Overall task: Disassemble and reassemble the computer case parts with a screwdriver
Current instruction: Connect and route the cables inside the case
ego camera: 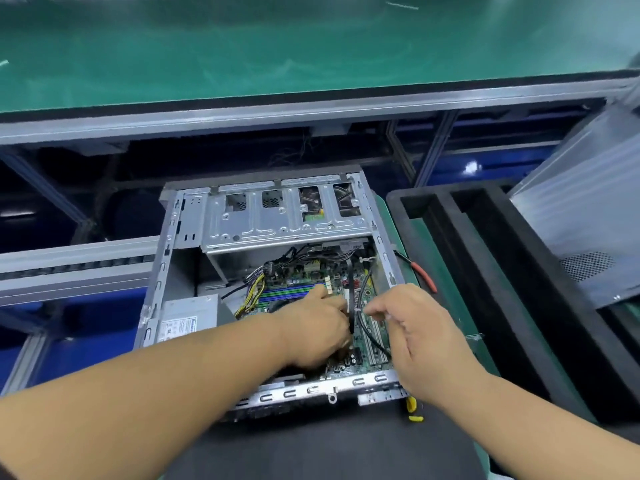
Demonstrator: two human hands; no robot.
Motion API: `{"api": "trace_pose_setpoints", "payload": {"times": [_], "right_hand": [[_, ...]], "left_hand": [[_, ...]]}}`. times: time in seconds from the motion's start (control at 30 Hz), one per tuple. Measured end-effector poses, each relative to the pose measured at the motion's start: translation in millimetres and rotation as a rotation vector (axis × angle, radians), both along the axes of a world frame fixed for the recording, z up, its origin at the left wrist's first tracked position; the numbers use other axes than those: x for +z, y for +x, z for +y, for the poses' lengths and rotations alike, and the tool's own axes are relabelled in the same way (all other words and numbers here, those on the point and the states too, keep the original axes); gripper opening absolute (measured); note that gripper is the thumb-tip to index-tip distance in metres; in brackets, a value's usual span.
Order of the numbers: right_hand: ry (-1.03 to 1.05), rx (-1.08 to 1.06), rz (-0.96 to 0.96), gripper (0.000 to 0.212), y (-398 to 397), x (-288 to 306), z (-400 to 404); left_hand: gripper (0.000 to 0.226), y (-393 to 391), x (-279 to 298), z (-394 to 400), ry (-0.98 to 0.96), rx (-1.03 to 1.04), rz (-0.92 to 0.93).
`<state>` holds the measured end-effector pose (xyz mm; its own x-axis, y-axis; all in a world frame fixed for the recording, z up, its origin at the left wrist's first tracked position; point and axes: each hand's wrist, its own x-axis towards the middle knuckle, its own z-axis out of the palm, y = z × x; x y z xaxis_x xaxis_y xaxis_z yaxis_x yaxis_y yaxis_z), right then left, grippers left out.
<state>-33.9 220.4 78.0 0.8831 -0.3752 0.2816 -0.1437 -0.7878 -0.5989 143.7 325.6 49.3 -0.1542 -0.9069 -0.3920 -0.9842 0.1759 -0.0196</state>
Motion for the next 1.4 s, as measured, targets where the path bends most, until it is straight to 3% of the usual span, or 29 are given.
{"api": "trace_pose_setpoints", "payload": {"times": [0.2, 0.3, 0.43, 0.7, 0.97, 1.03, 1.2, 1.3, 1.4], "right_hand": [[-0.243, 0.271, 0.234, 0.029, -6, 15, 8], [-0.381, 0.354, 0.43, 0.046, -15, 16, 13], [-0.259, 0.402, 0.326, 0.039, -26, 14, 6], [0.219, 0.059, -0.123, 0.023, -74, 26, -61], [0.909, -0.719, -0.316, 0.026, -146, 43, -217], [0.889, -0.802, -0.317, 0.029, -168, 47, -256], [0.538, -0.972, -0.447, 0.053, -195, 66, -326], [0.352, -0.985, -0.226, 0.068, -192, 66, -357], [0.238, -0.798, 0.01, 0.034, -184, 59, -376]], "left_hand": [[0.031, 9, 46, 41, -0.208, 0.582, 0.361], [0.024, -9, 57, 68, -0.269, 0.924, 0.594], [0.025, -53, 60, 66, -0.433, 1.143, 0.743], [0.025, -126, 92, -40, -0.728, 1.117, 0.883], [0.029, -209, 103, -193, -0.678, 1.102, 1.366], [0.029, -228, 101, -225, -0.659, 1.132, 1.45], [0.032, -259, 100, -278, -0.616, 1.16, 1.521], [0.03, -266, 102, -292, -0.604, 1.155, 1.524], [0.032, -268, 104, -297, -0.61, 1.16, 1.516]]}}
